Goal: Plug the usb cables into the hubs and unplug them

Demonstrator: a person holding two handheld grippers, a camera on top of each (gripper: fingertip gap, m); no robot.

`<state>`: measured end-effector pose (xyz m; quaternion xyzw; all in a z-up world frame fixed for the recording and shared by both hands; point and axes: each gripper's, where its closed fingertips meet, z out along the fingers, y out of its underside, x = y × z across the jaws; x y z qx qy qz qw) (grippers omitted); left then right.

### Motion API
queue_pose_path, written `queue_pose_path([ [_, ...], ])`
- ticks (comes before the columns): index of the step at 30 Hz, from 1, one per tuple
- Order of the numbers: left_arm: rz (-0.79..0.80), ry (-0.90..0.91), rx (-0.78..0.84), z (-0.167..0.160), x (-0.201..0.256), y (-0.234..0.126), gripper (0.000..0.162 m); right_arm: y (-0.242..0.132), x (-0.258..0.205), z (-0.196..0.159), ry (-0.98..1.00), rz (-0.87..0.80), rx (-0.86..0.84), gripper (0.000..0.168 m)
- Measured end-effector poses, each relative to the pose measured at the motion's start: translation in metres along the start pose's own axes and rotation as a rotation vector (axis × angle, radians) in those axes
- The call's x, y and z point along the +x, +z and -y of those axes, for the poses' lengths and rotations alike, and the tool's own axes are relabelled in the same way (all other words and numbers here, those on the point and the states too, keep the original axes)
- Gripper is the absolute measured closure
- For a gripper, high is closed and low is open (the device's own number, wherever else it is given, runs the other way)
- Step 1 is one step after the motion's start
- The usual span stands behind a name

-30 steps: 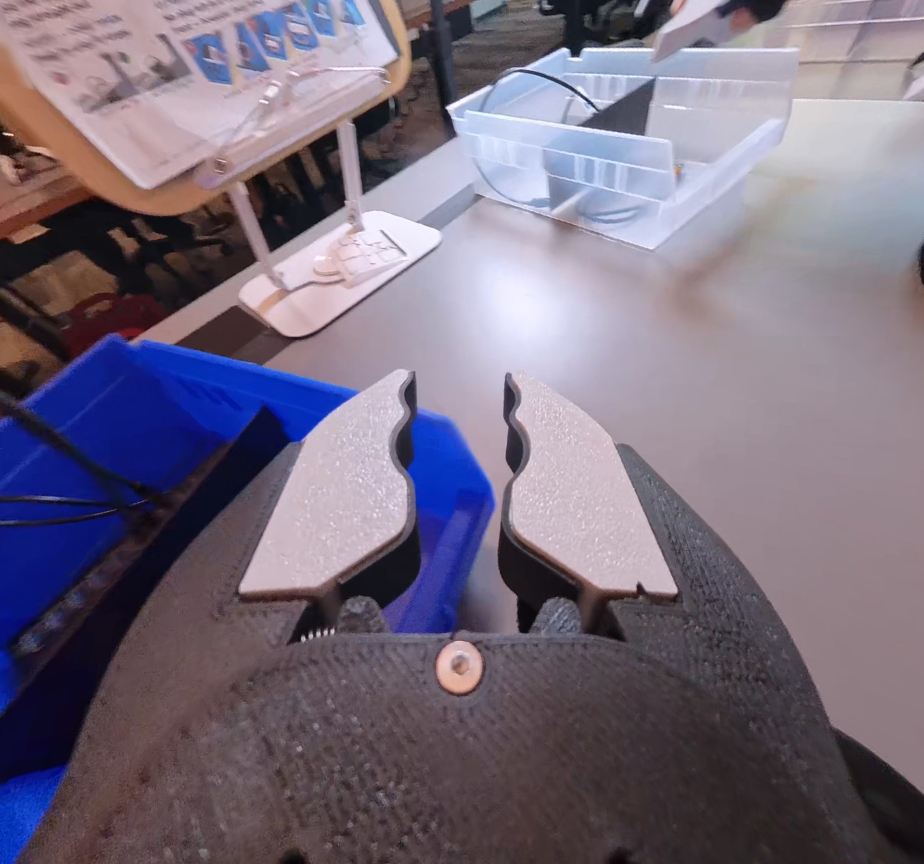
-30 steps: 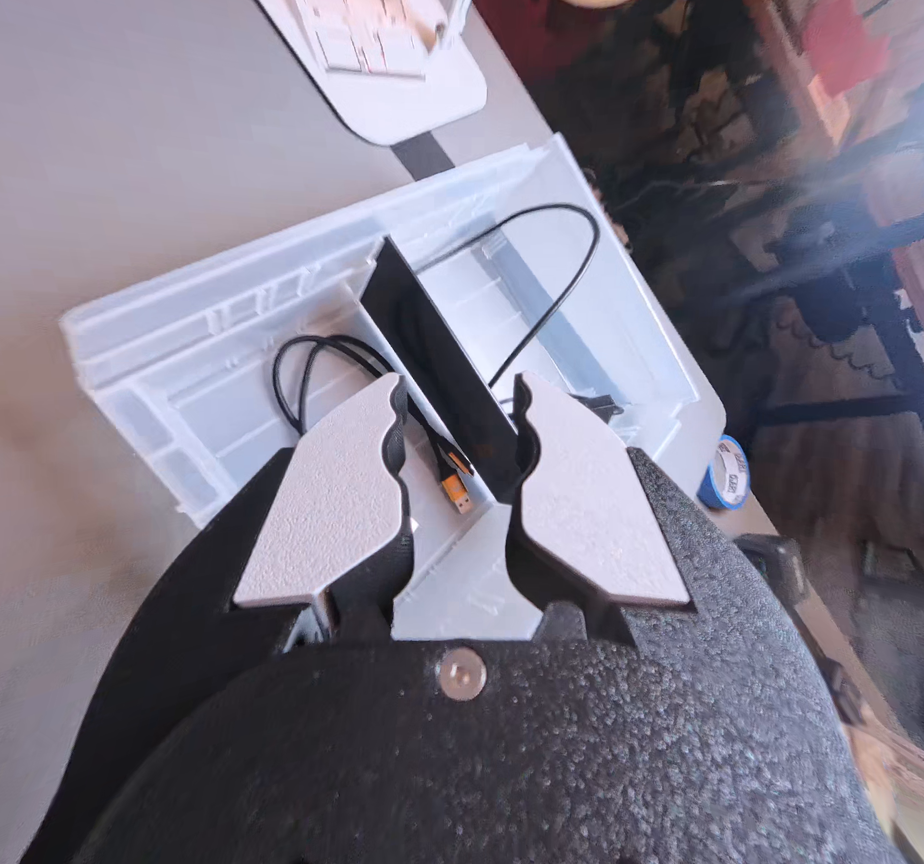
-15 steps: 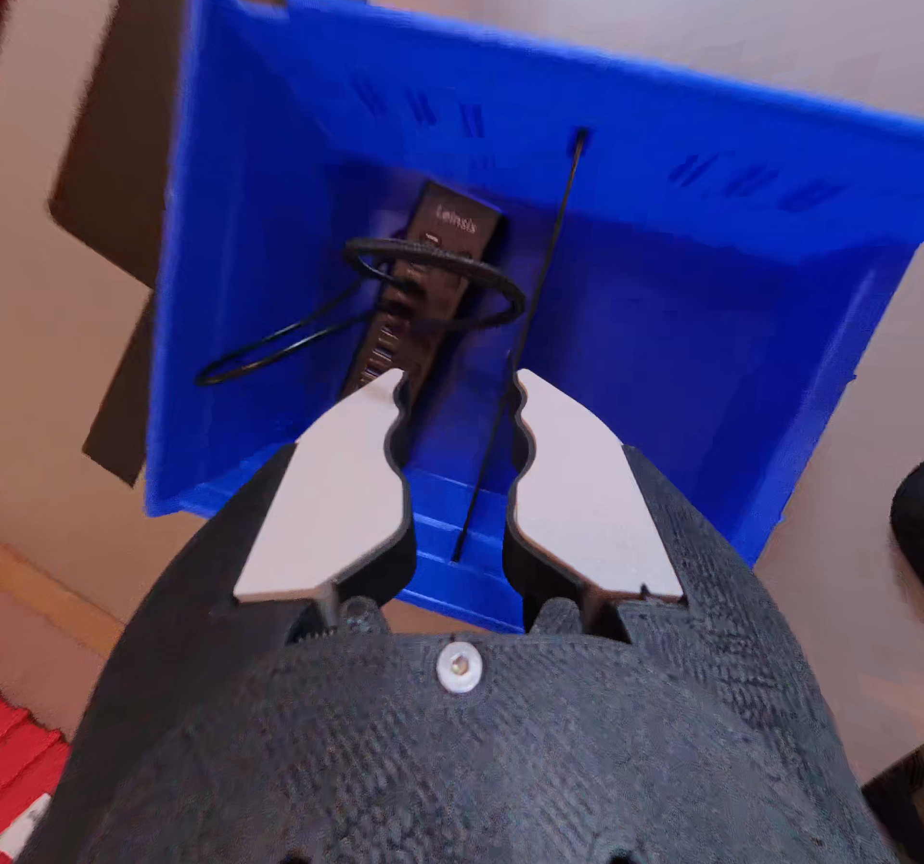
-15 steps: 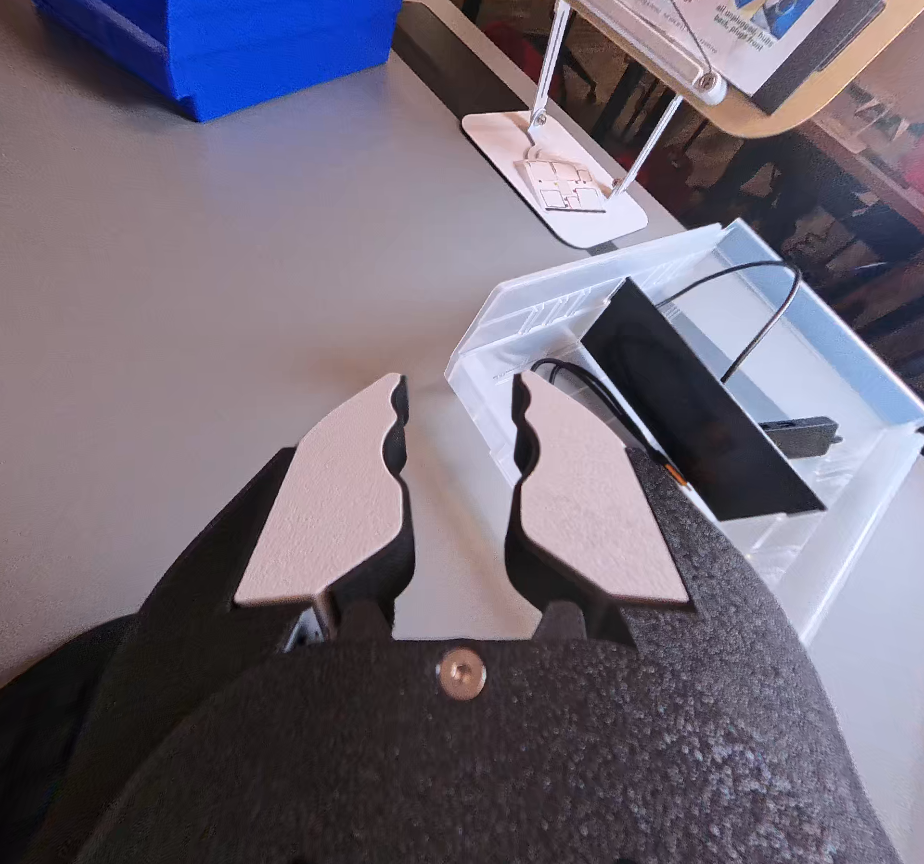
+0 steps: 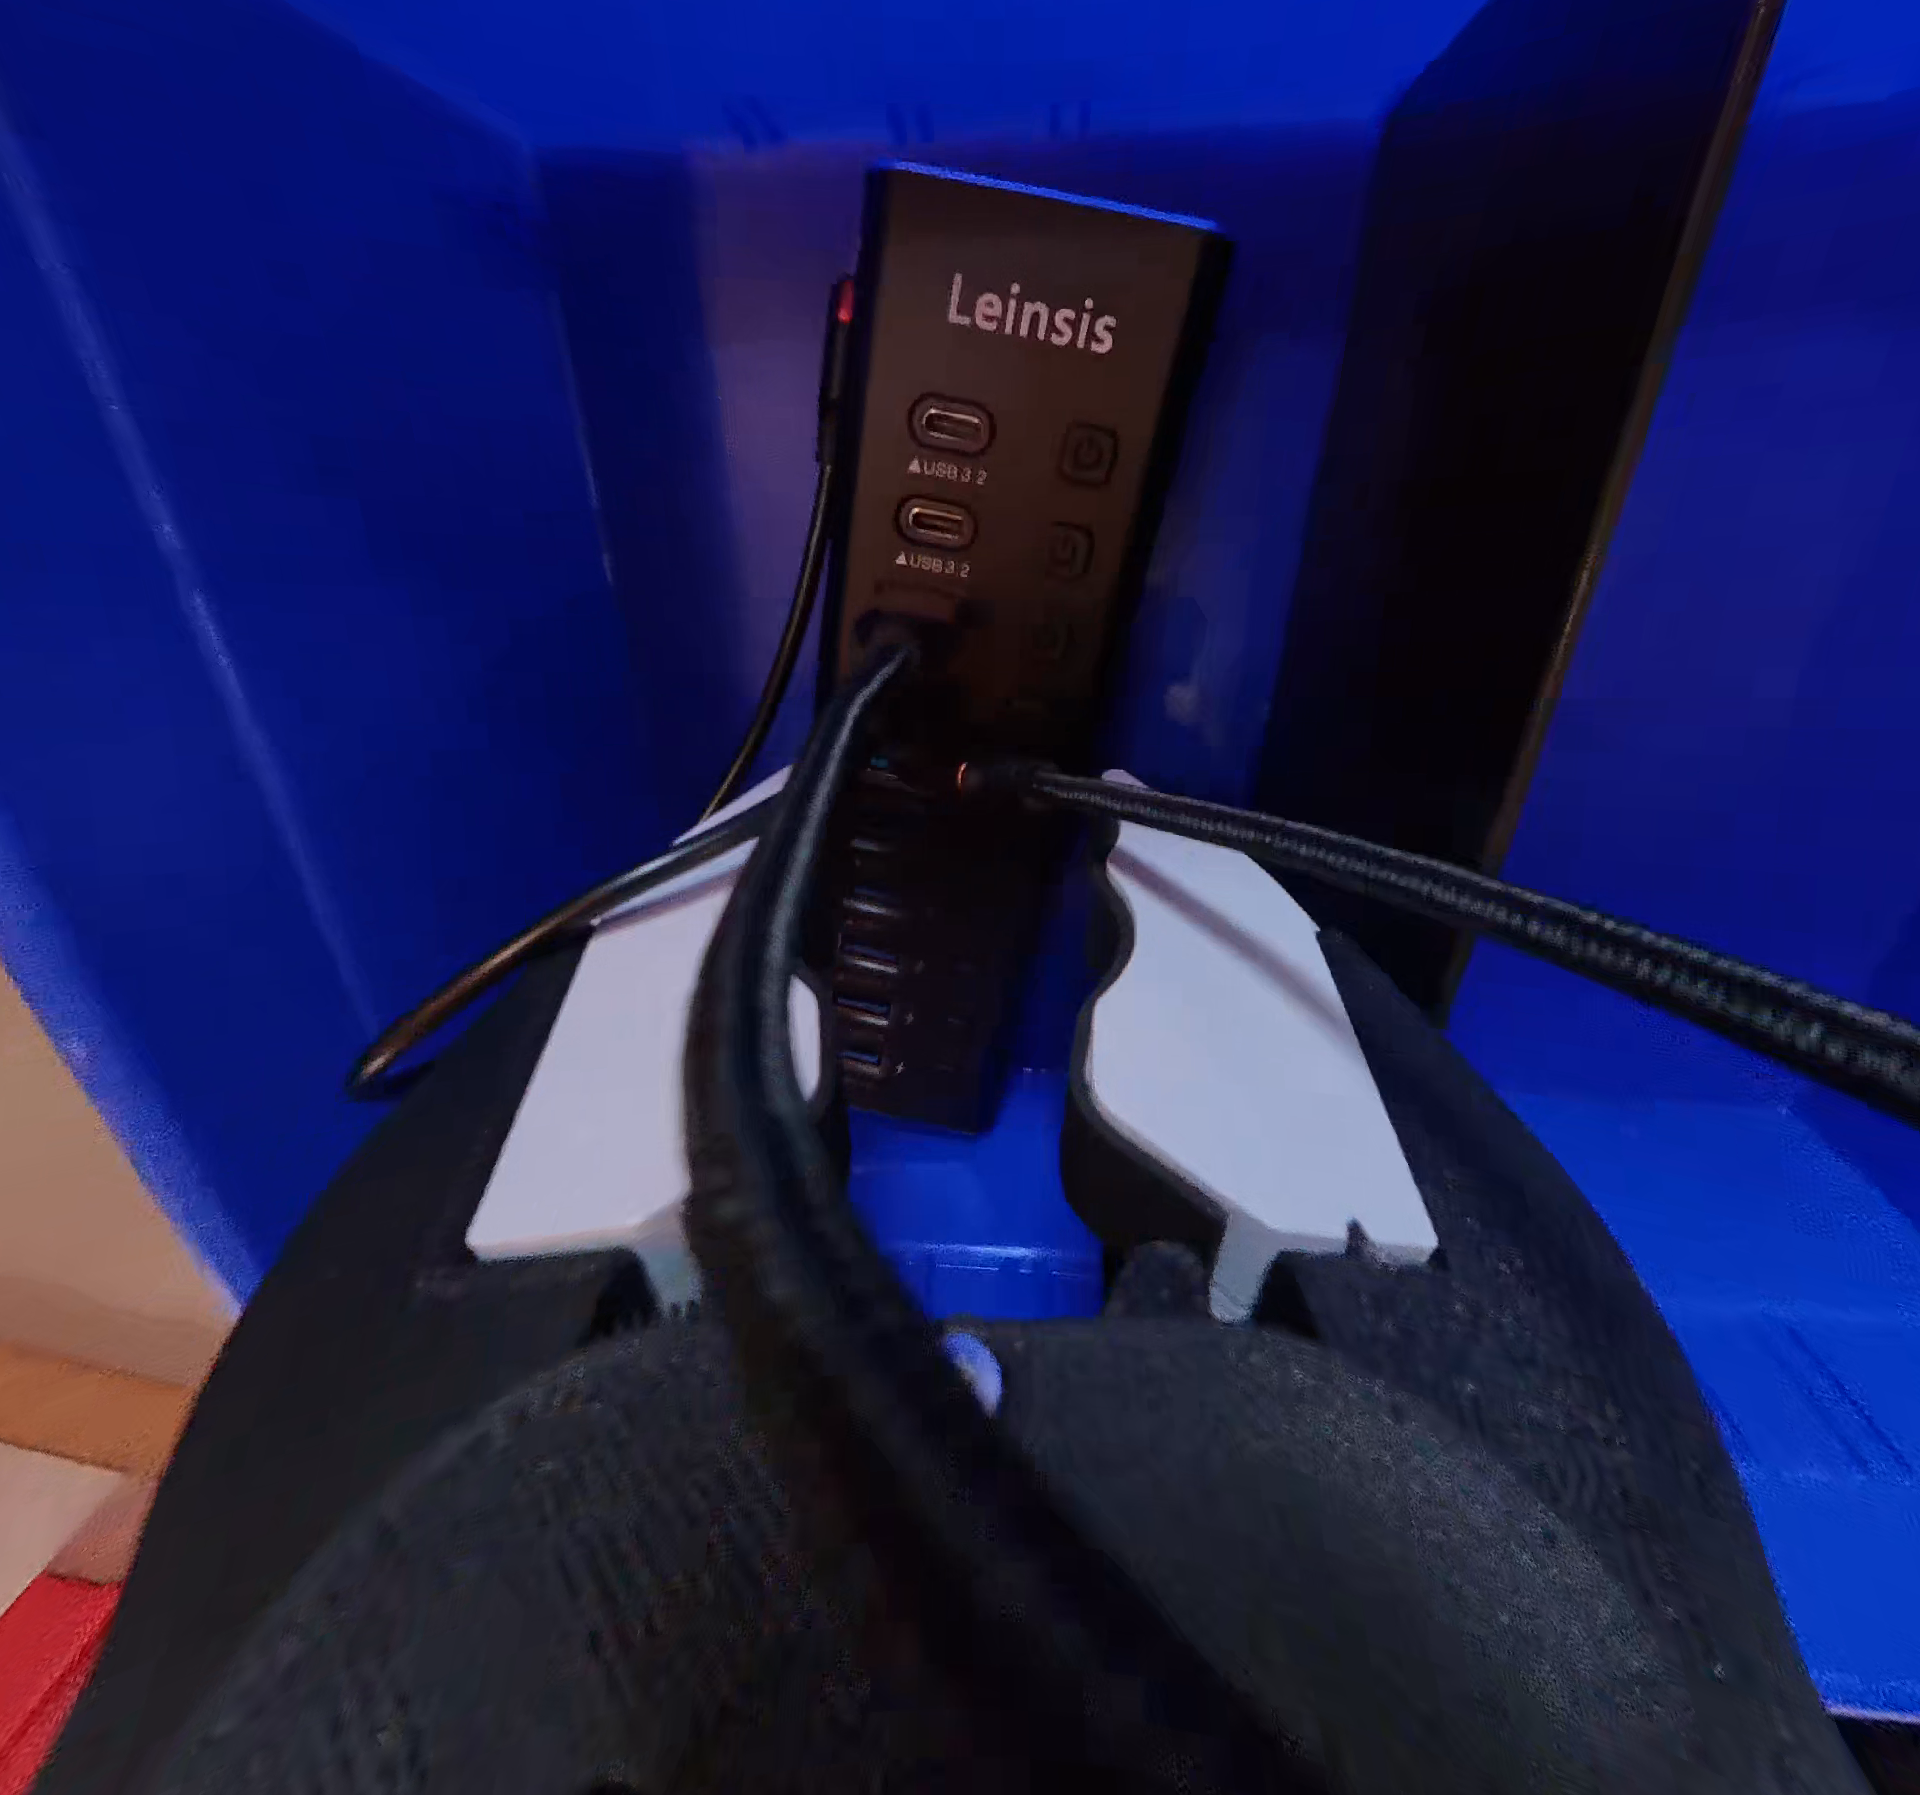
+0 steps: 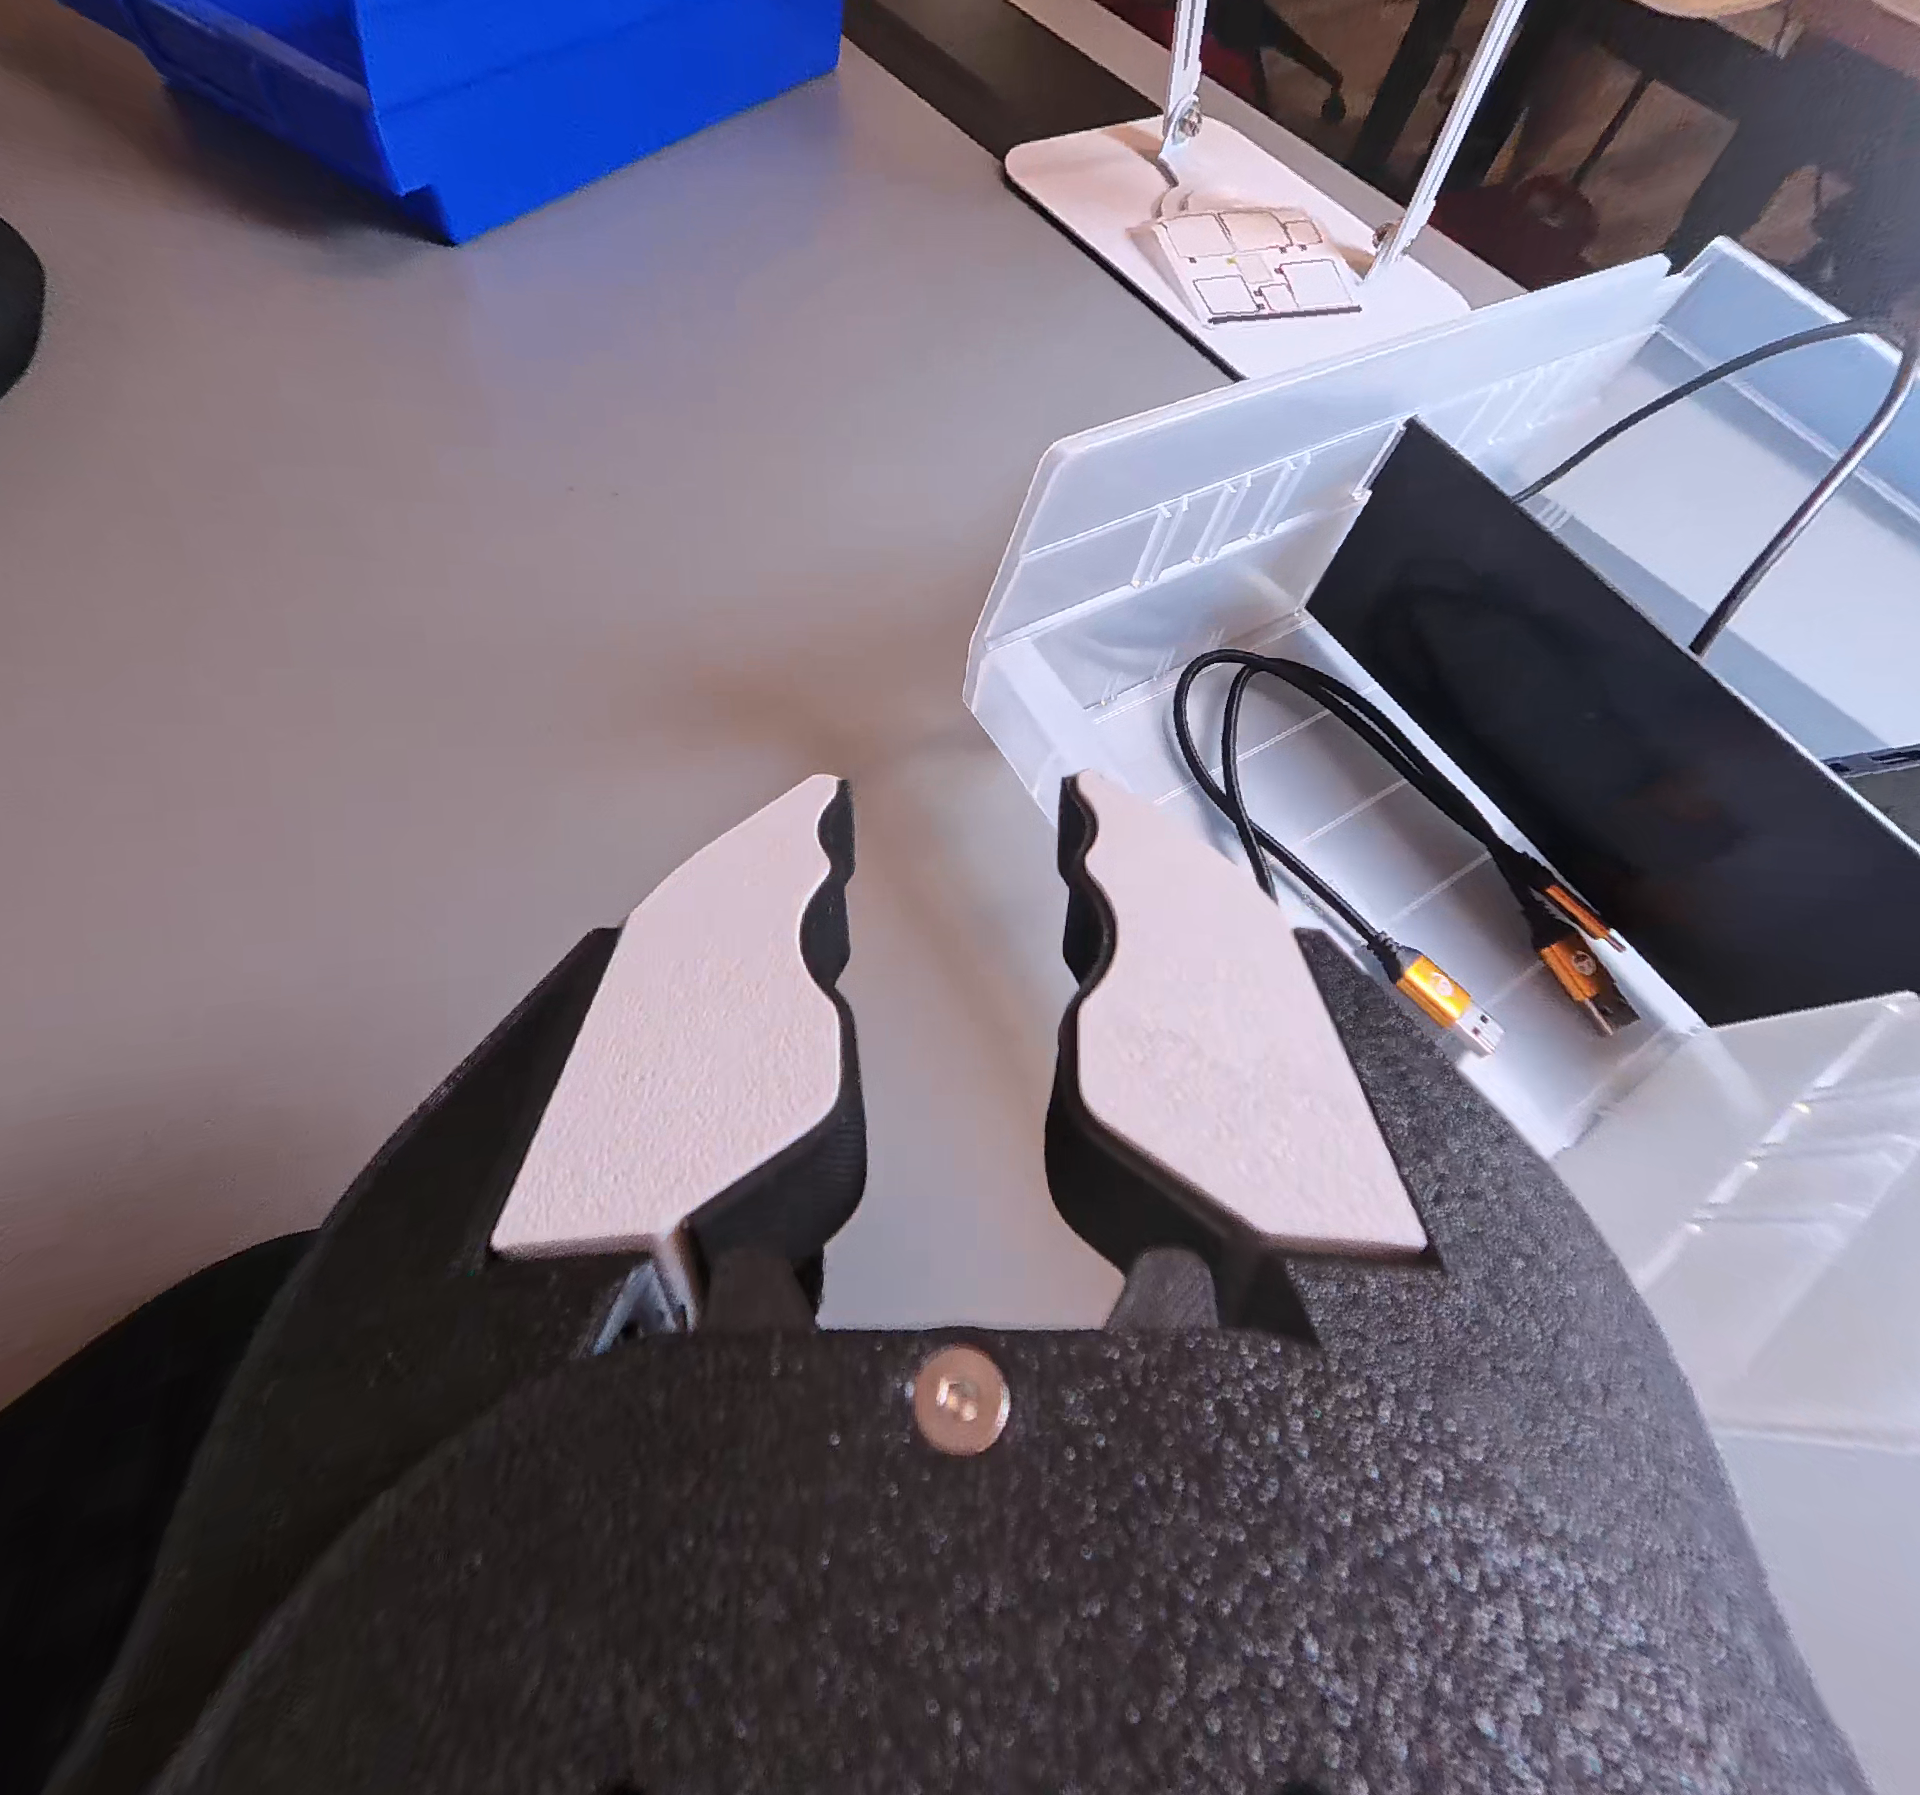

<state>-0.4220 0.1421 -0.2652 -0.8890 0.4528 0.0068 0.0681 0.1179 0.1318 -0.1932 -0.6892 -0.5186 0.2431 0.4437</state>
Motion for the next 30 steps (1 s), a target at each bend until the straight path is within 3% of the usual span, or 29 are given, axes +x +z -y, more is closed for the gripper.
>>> queue_pose_path([
  [6, 0.03, 0.129, -0.094, -0.003, -0.003, 0.004, 0.111, 0.002, 0.003, -0.002, 0.032, 0.008, -0.003, 0.13],
  [8, 0.088, 0.213, -0.374, -0.036, -0.006, 0.014, 0.098, 0.002, 0.003, 0.0, 0.032, 0.005, 0.003, 0.13],
  [9, 0.128, 0.191, -0.385, -0.035, -0.012, 0.013, 0.091, 0.002, 0.002, 0.001, 0.027, 0.004, 0.006, 0.13],
  [15, 0.008, 0.094, -0.252, -0.029, -0.005, 0.018, 0.103, -0.001, -0.001, 0.01, 0.029, 0.021, 0.019, 0.131],
  [19, 0.049, 0.082, -0.227, -0.028, -0.007, 0.013, 0.103, -0.004, -0.008, 0.019, 0.017, 0.027, 0.065, 0.131],
  [22, 0.091, 0.03, -0.088, -0.014, -0.006, -0.024, 0.104, -0.009, -0.016, 0.02, 0.01, 0.041, 0.088, 0.132],
  [30, 0.291, 0.015, 0.369, 0.032, 0.026, -0.192, 0.106, -0.001, -0.049, 0.037, -0.052, 0.116, 0.157, 0.133],
])
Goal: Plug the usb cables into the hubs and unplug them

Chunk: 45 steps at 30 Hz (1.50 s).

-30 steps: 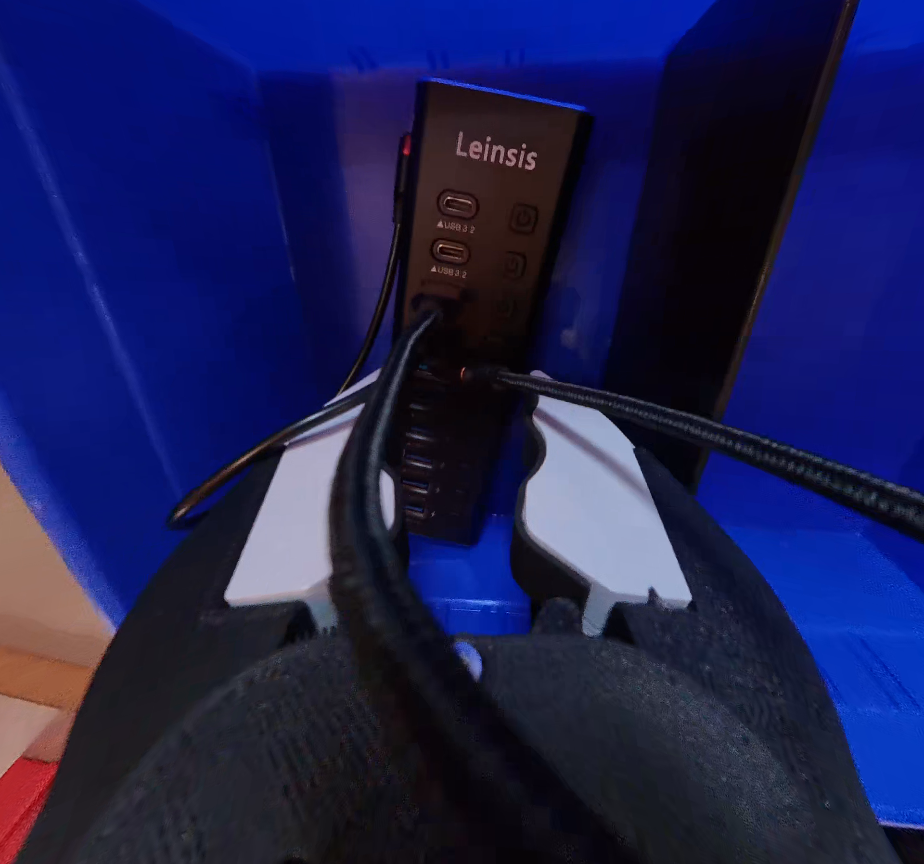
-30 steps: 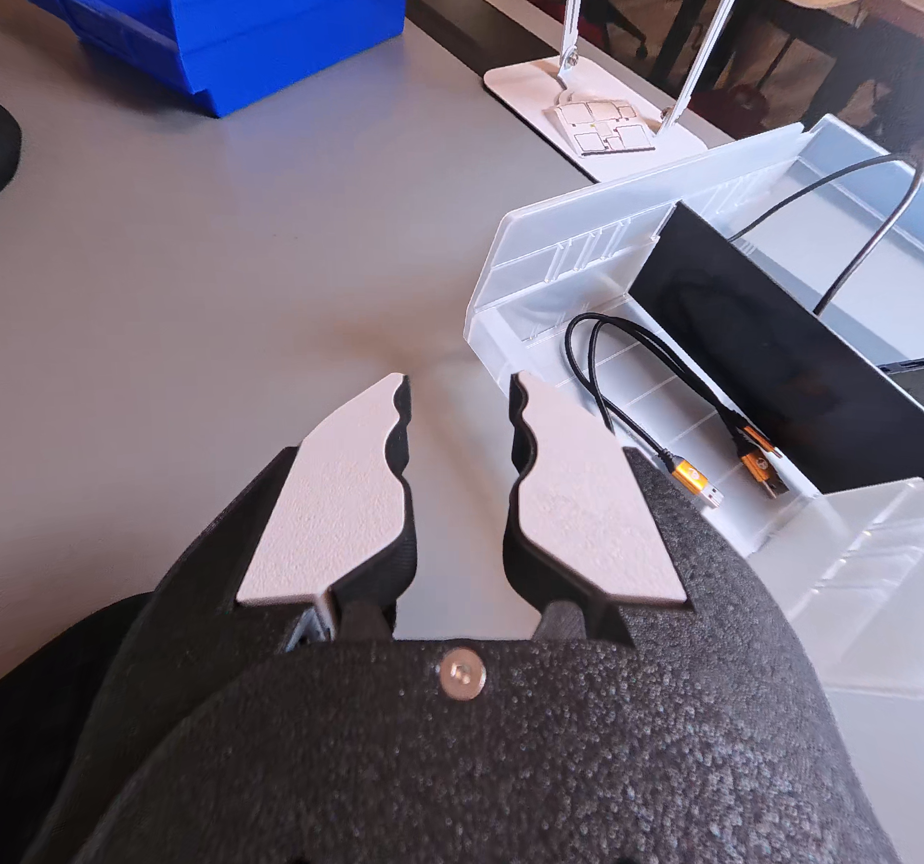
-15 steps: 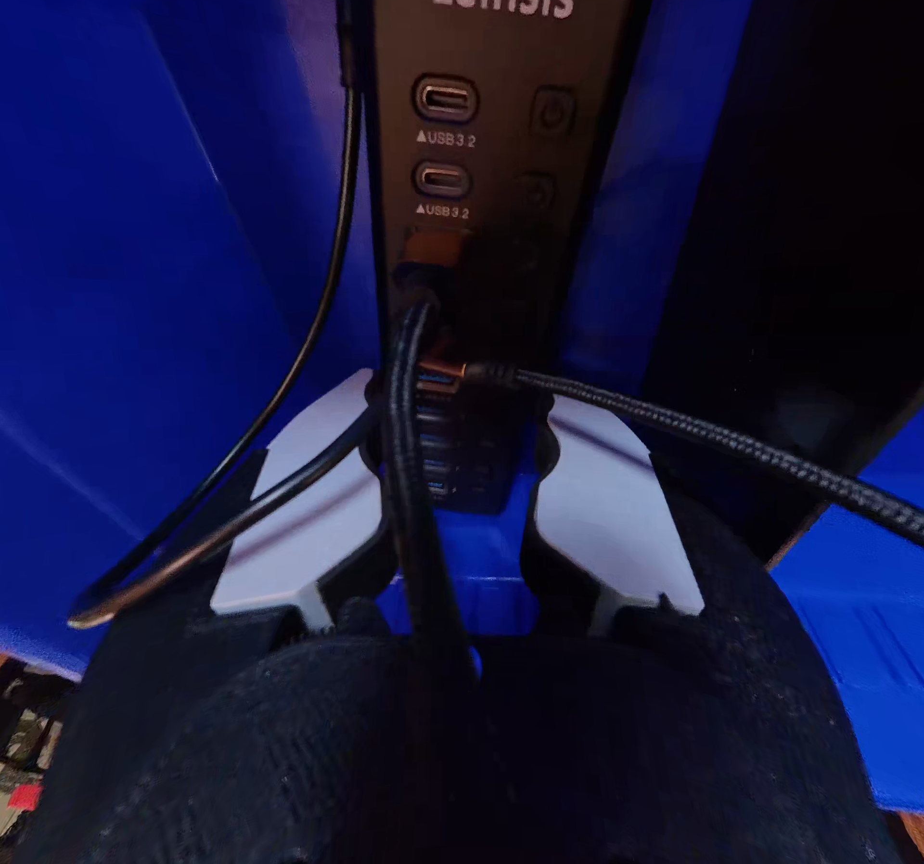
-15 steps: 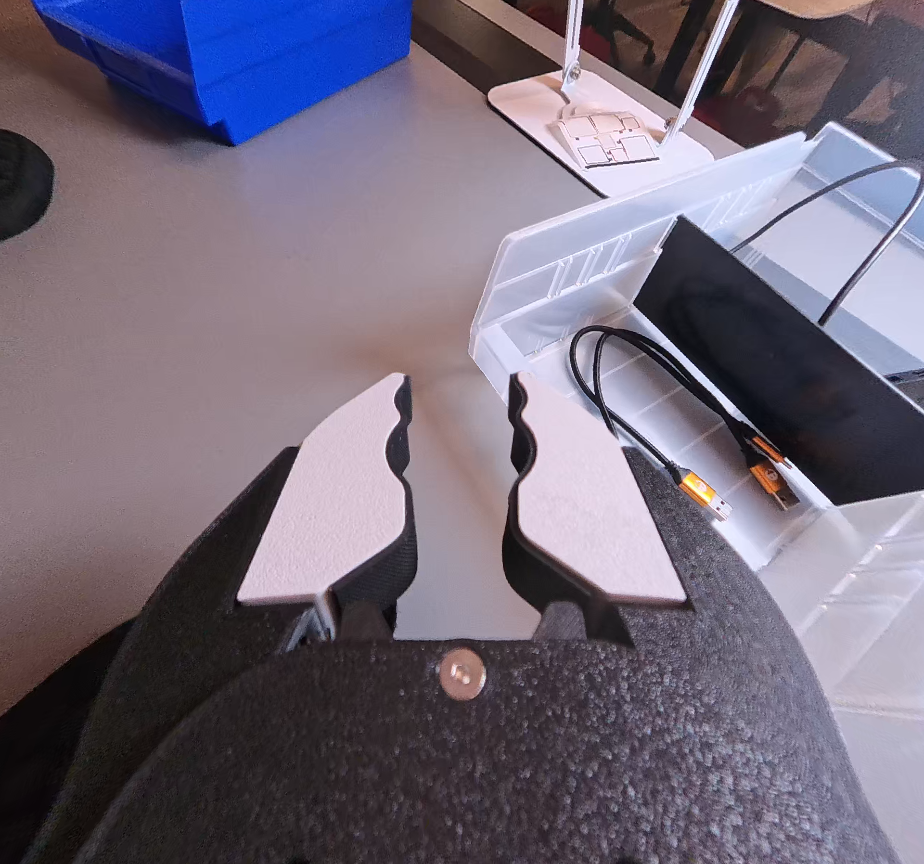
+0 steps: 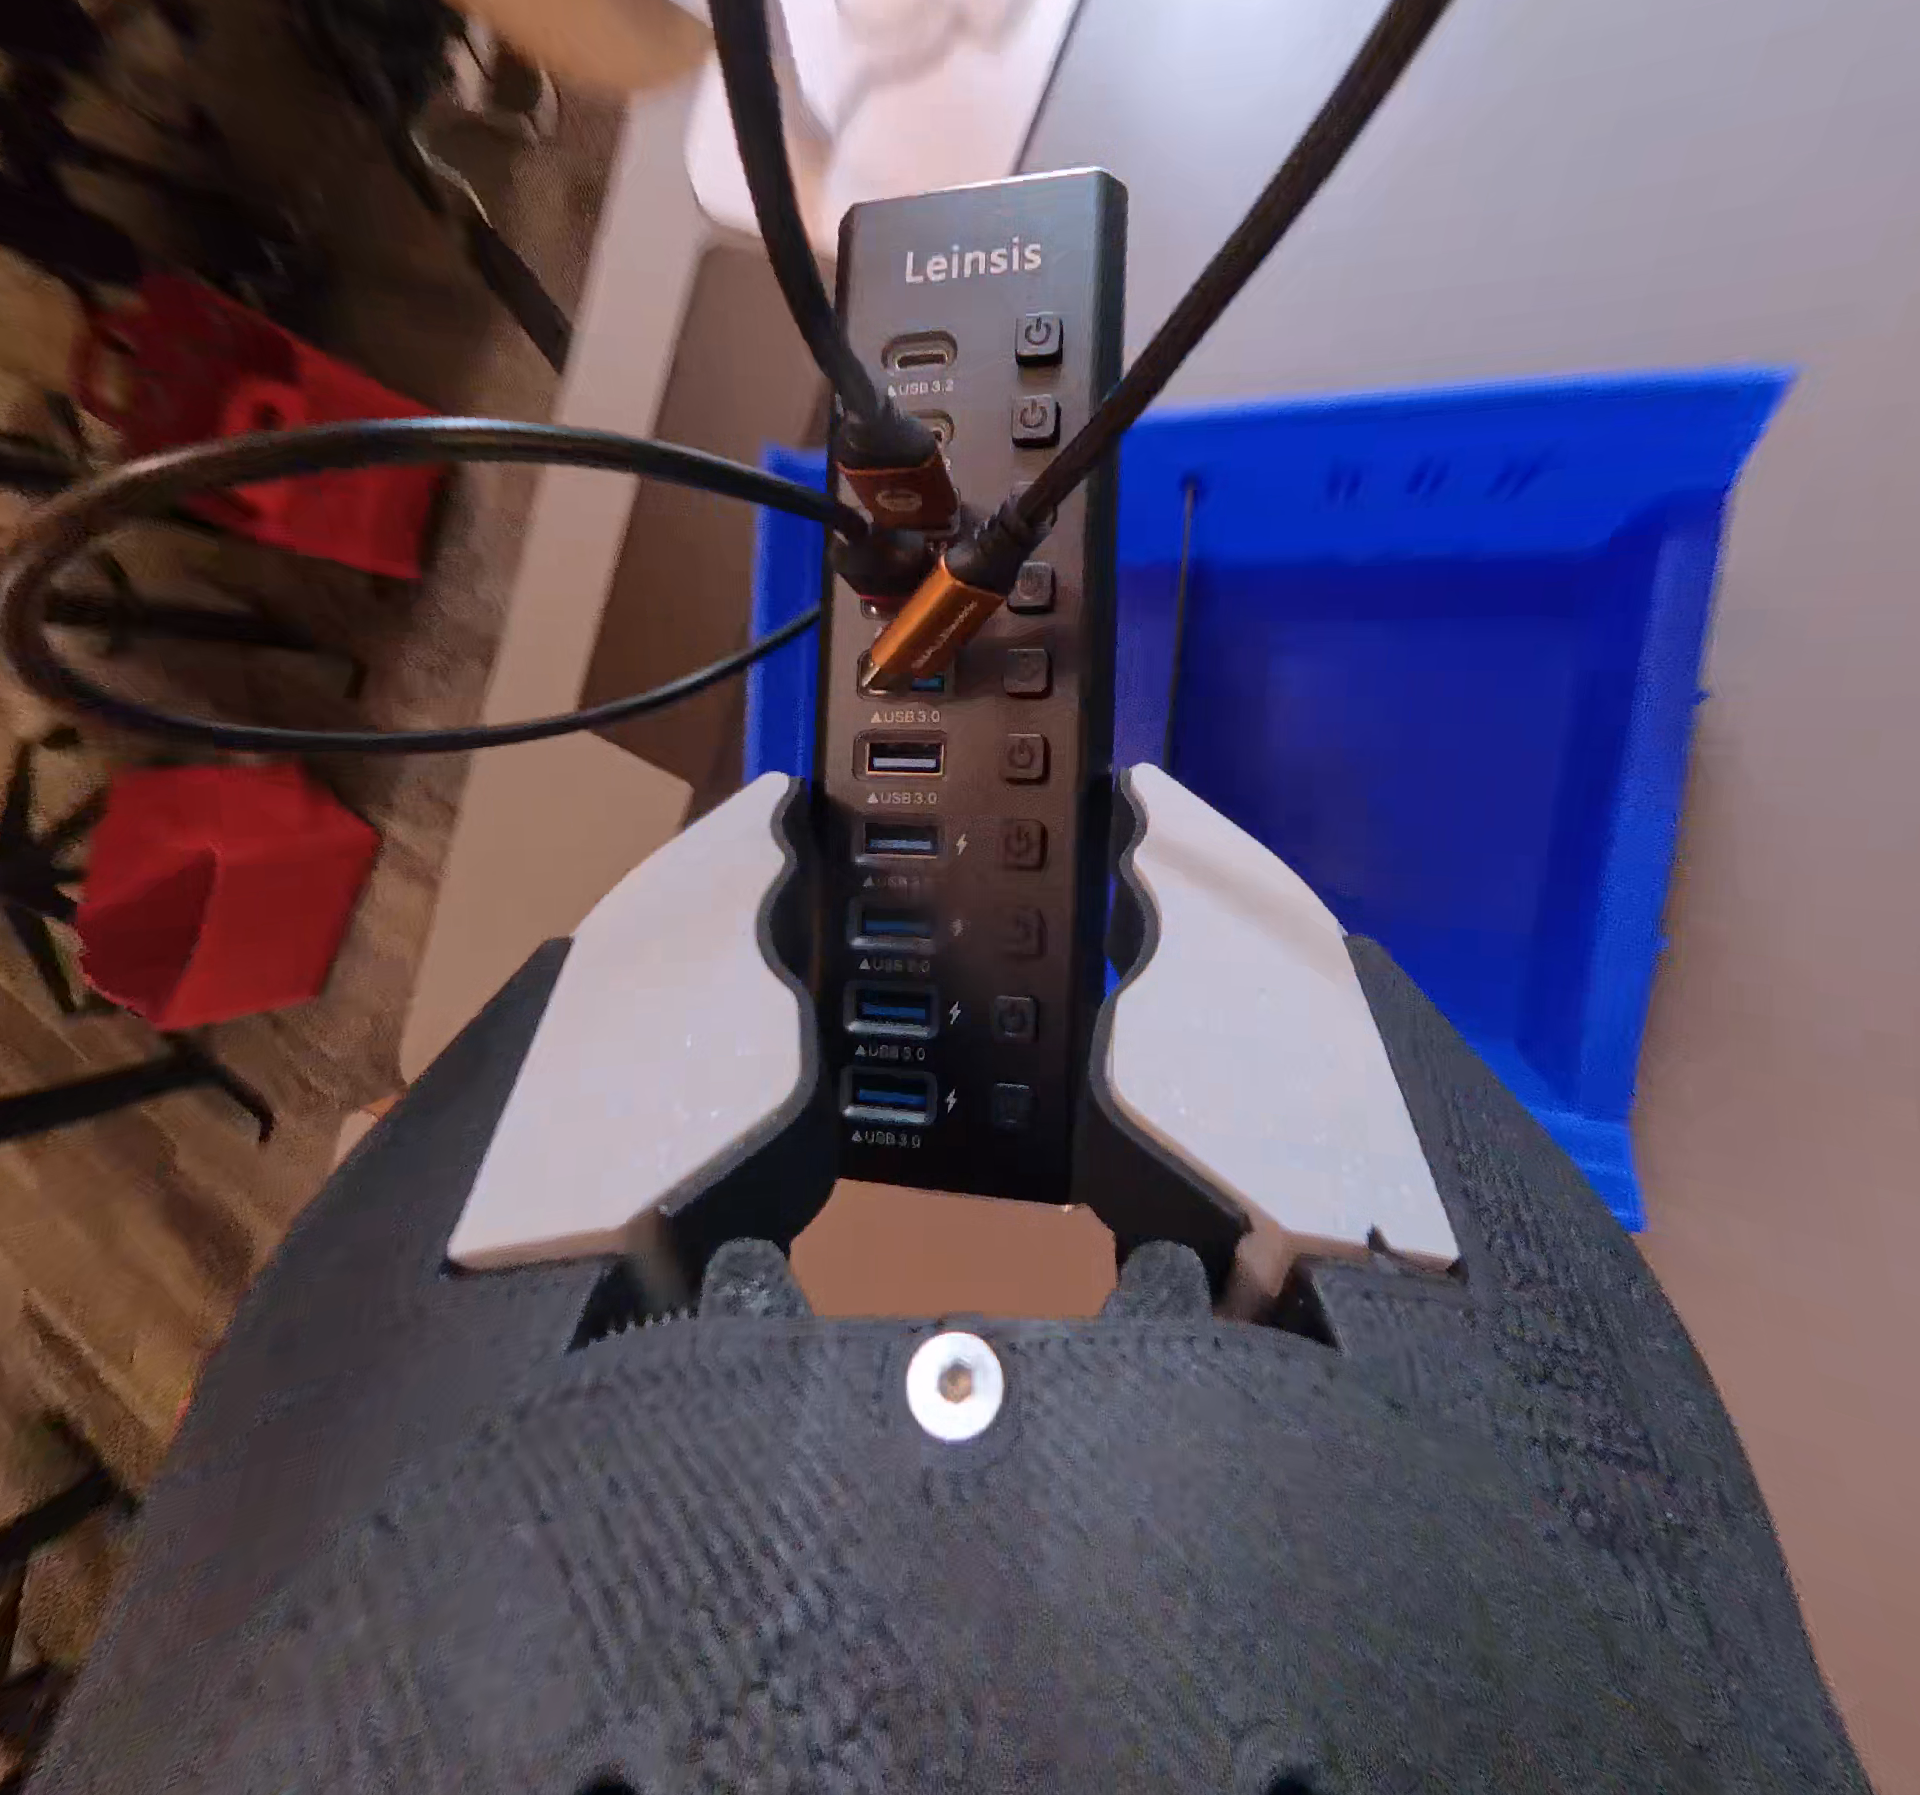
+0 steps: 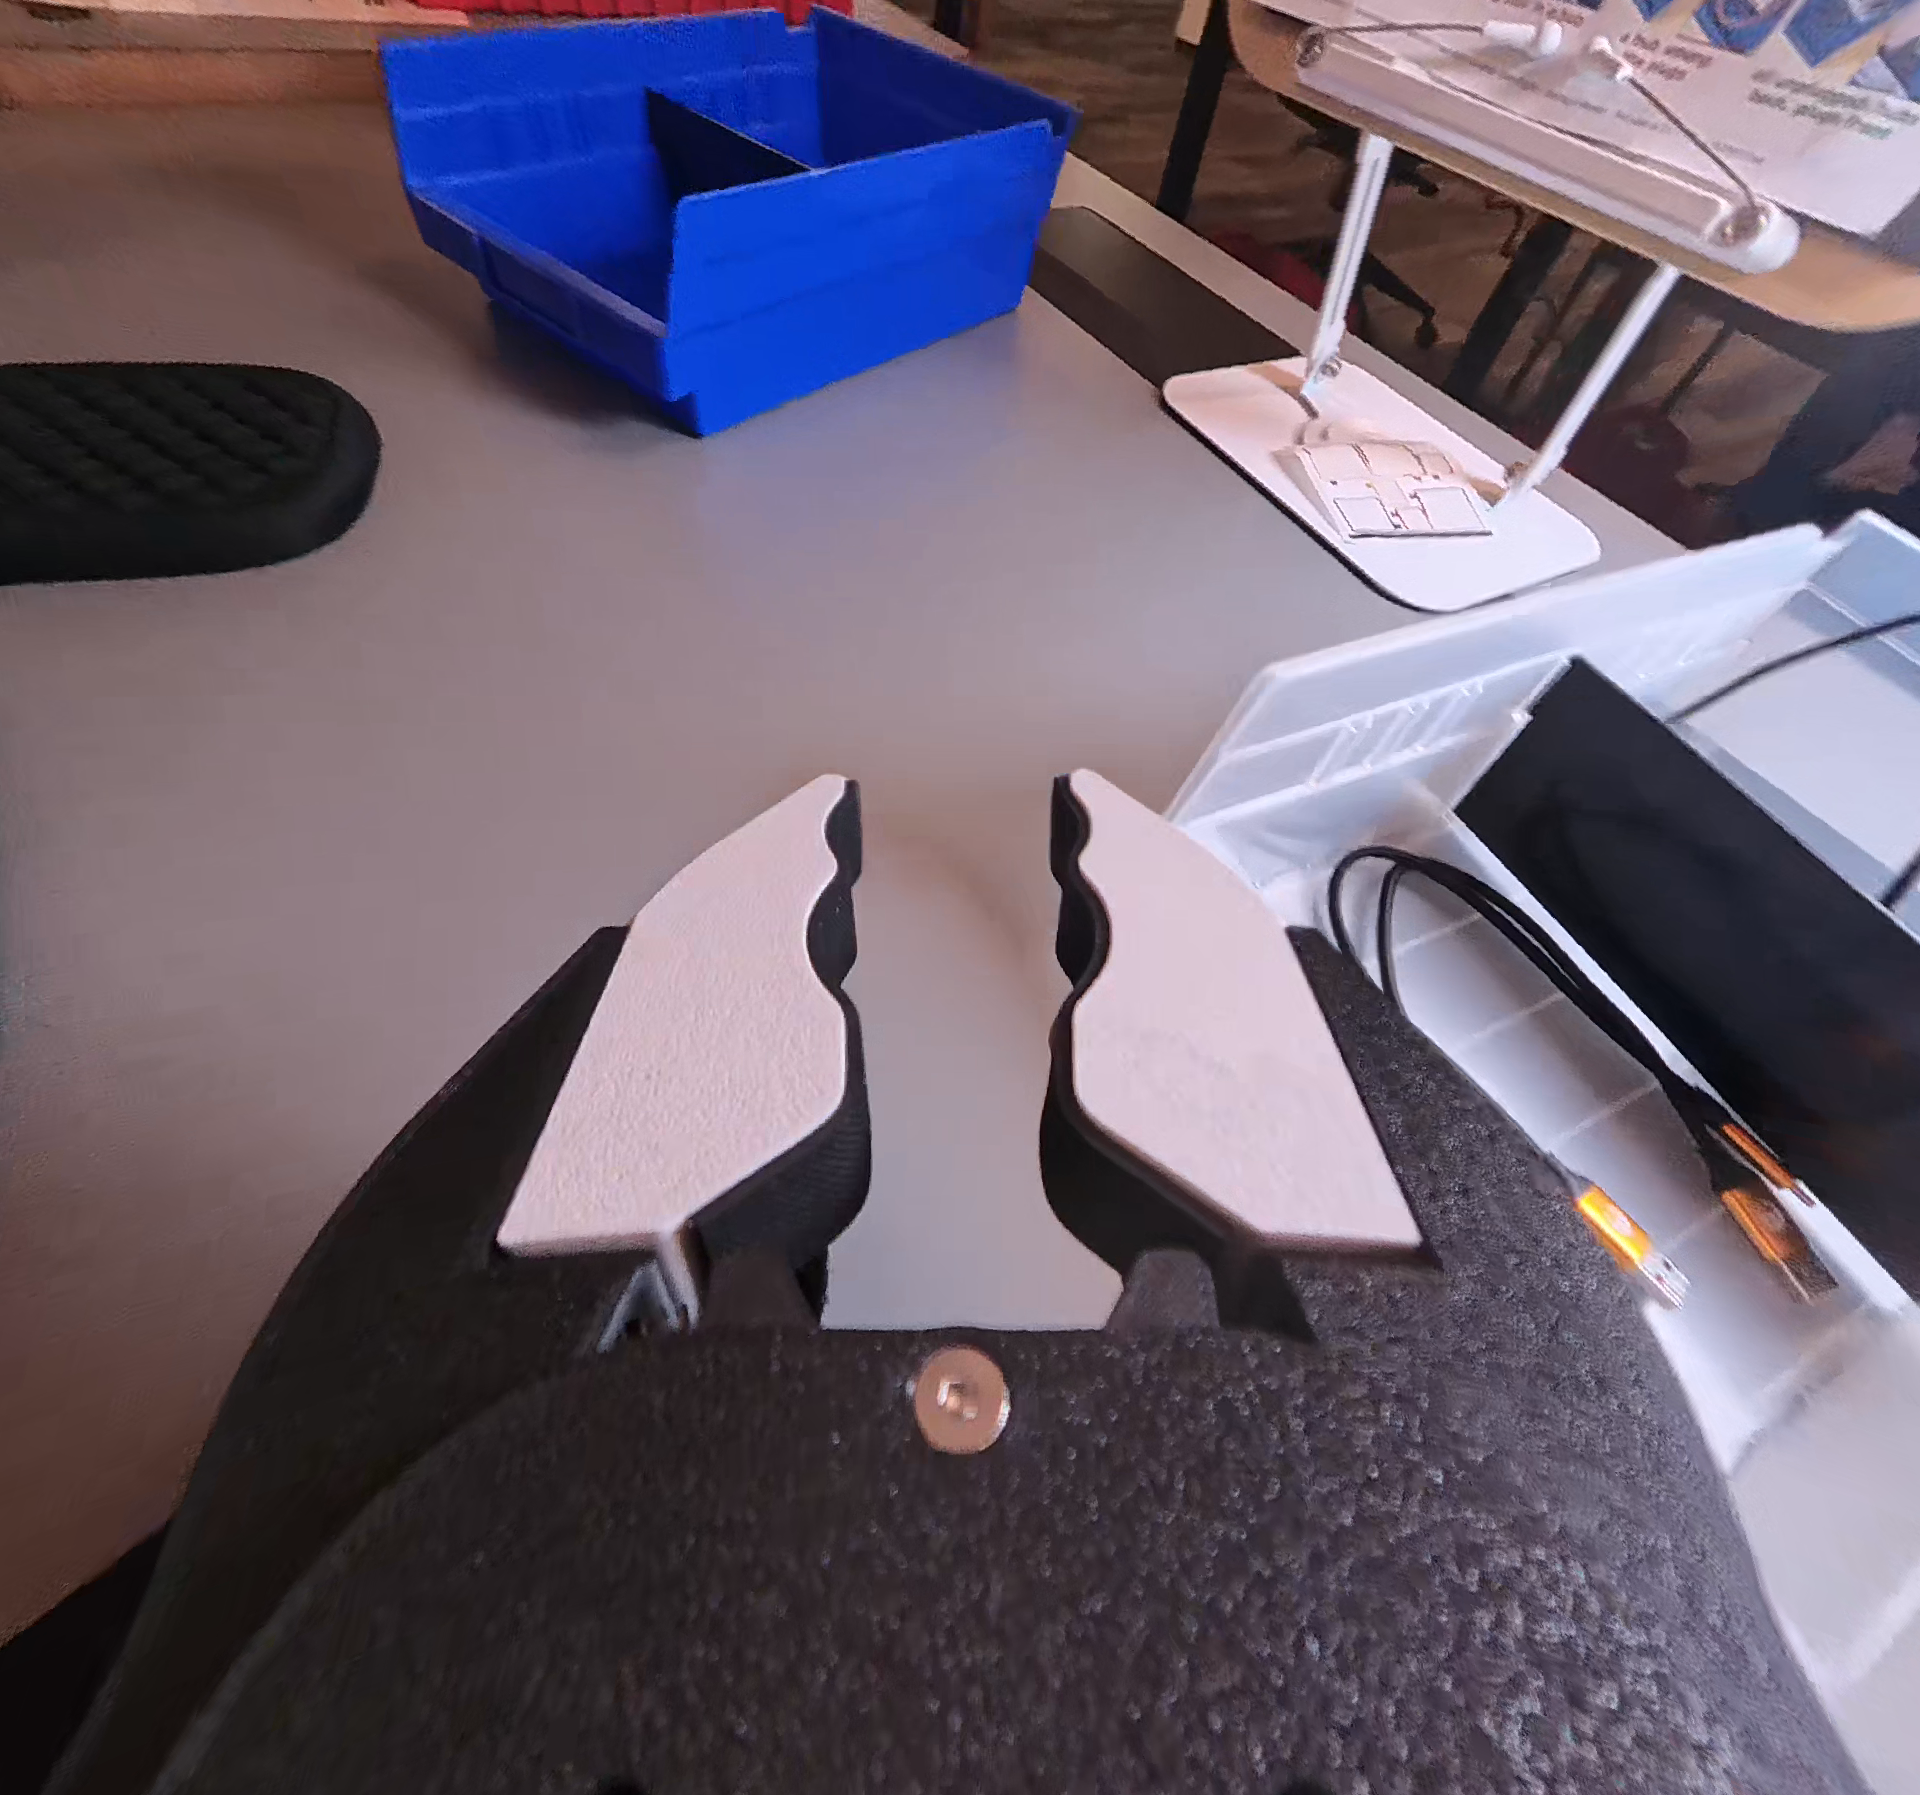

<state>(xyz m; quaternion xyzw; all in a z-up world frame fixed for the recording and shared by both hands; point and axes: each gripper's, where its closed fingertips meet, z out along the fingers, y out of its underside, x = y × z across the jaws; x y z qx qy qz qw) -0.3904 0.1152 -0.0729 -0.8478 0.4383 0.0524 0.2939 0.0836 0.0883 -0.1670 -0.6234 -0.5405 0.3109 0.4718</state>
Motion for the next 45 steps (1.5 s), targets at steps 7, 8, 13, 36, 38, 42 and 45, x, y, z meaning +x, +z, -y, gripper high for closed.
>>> queue_pose_path([
  [7, -0.073, 0.036, 0.633, 0.111, 0.091, -0.075, 0.106, 0.032, -0.056, 0.051, -0.093, 0.137, 0.124, 0.133],
  [8, -0.096, 0.042, 0.739, 0.128, 0.113, -0.077, 0.106, 0.038, -0.065, 0.063, -0.091, 0.163, 0.162, 0.131],
  [13, -0.277, -0.026, 1.114, 0.192, 0.233, -0.057, 0.106, 0.058, -0.106, 0.122, 0.013, 0.277, 0.361, 0.097],
  [36, 0.042, -0.024, 1.033, 0.115, 0.224, -0.044, 0.125, 0.071, -0.093, 0.092, 0.047, 0.444, 0.368, 0.098],
  [38, 0.117, -0.032, 1.14, 0.121, 0.217, -0.087, 0.136, 0.079, -0.092, 0.085, 0.014, 0.427, 0.317, 0.098],
  [42, 0.035, 0.255, 0.839, 0.164, 0.269, -0.052, 0.137, 0.096, -0.108, 0.075, -0.039, 0.431, 0.253, 0.098],
  [45, -0.093, 0.316, 0.644, 0.18, 0.291, 0.006, 0.131, 0.098, -0.12, 0.07, -0.118, 0.417, 0.237, 0.098],
])
